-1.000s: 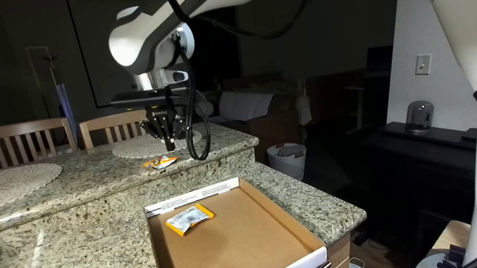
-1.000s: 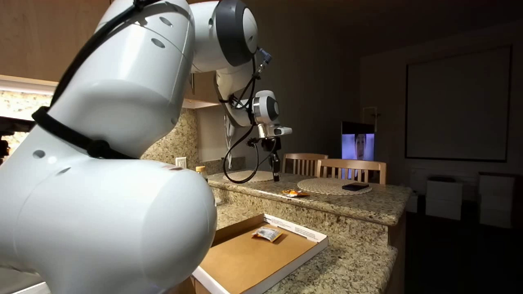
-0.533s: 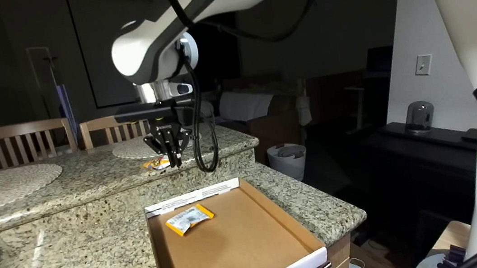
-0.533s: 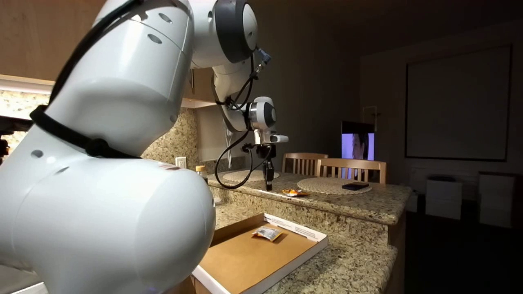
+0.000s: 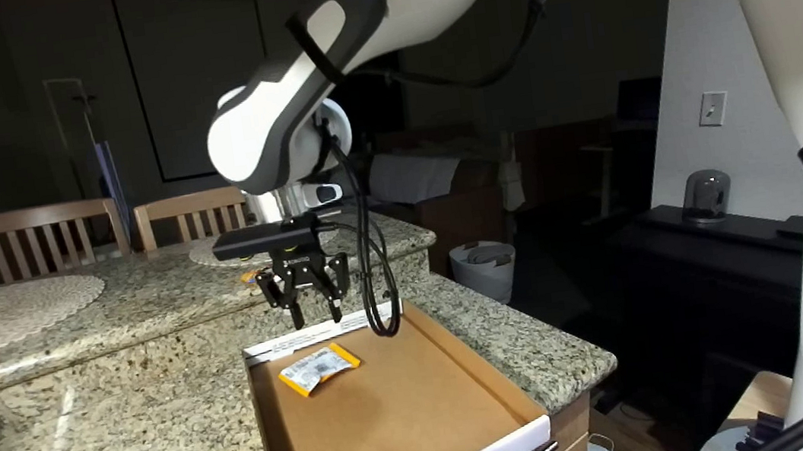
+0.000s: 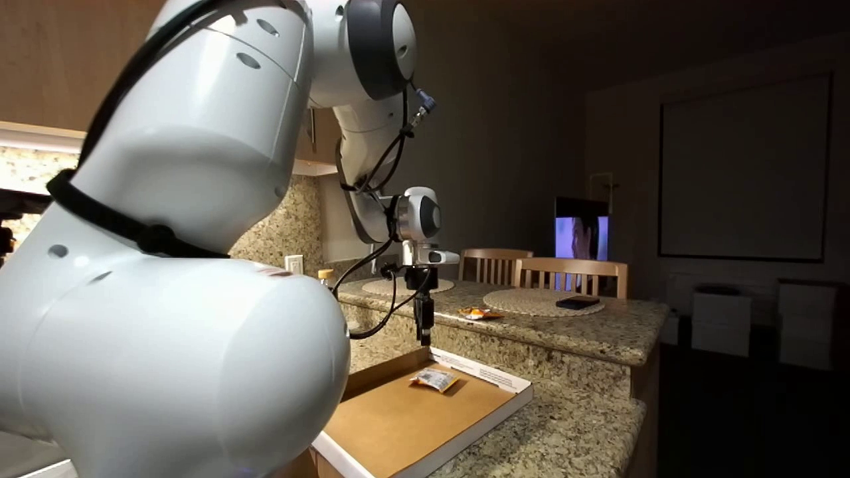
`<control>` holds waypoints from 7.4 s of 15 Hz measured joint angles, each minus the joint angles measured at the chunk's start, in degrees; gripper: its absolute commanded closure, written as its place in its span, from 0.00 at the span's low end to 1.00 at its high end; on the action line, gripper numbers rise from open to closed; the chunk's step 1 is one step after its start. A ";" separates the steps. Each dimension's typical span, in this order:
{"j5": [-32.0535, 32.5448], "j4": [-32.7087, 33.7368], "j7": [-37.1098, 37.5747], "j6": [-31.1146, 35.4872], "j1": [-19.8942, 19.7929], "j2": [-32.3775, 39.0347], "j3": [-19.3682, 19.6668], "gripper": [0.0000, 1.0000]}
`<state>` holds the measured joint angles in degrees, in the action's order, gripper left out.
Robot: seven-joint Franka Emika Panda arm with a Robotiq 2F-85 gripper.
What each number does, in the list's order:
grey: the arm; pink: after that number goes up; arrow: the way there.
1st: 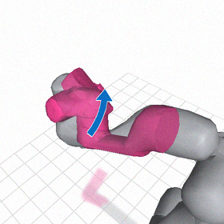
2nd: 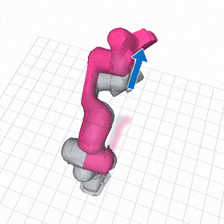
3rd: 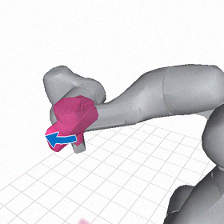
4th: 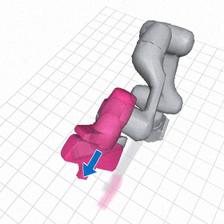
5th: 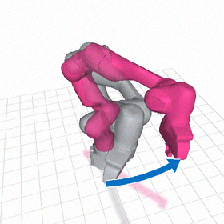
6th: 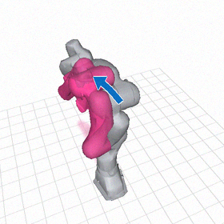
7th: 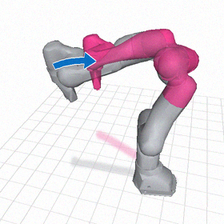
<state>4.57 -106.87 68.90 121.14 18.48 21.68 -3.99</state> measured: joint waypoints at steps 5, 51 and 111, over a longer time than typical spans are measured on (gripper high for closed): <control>0.11 -4.48 0.12 7.18 -0.02 0.01 0.14 0.00; -3.04 2.12 3.69 18.91 3.23 12.91 1.94 0.99; -6.63 46.14 13.54 -4.52 -7.41 21.97 2.14 0.00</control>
<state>-2.05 -60.72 82.43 116.62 11.07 43.65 -1.84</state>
